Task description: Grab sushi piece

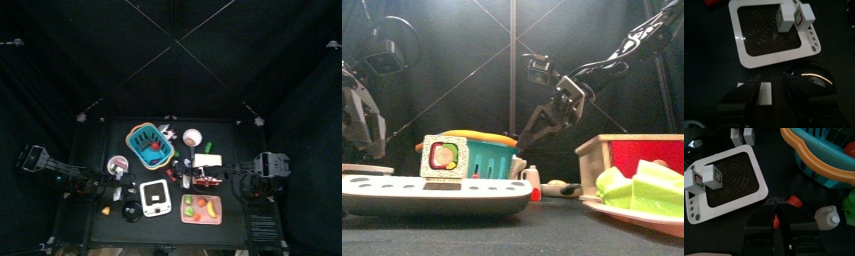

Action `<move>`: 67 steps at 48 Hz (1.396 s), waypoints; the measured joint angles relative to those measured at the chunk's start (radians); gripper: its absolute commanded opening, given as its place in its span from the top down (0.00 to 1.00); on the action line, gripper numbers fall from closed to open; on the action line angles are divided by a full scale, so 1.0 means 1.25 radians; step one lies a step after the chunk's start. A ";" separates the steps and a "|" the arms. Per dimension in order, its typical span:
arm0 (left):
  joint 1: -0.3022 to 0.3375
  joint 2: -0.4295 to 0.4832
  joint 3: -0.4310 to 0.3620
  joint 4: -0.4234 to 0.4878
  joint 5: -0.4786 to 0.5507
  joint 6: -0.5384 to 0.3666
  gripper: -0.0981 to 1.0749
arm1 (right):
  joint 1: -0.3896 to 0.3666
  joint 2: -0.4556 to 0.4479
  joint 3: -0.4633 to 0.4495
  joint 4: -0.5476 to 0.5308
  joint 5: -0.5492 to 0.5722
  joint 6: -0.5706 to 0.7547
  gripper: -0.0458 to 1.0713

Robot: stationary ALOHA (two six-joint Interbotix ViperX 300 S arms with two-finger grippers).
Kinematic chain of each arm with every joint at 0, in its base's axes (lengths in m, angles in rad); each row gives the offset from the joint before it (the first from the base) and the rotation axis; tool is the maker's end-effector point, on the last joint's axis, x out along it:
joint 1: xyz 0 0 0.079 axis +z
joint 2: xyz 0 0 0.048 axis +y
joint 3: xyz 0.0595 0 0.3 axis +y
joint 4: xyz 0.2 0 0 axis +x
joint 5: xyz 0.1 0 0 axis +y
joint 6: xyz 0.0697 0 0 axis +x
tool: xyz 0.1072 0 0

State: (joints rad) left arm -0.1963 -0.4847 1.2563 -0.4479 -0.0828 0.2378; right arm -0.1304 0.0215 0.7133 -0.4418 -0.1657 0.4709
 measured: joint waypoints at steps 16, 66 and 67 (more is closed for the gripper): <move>-0.028 0.139 -0.112 0.026 -0.090 0.000 0.24 | 0.000 0.000 -0.001 0.000 0.009 0.001 0.55; -0.047 0.329 -0.244 0.037 -0.097 -0.001 0.18 | 0.000 0.000 -0.001 0.001 0.023 0.001 0.55; -0.047 0.330 -0.245 0.037 -0.097 -0.001 0.18 | 0.000 0.000 -0.001 0.000 0.023 0.001 0.55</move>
State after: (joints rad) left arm -0.2546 -0.0721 0.9495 -0.4019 -0.2040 0.2362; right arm -0.1304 0.0215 0.7118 -0.4418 -0.1365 0.4725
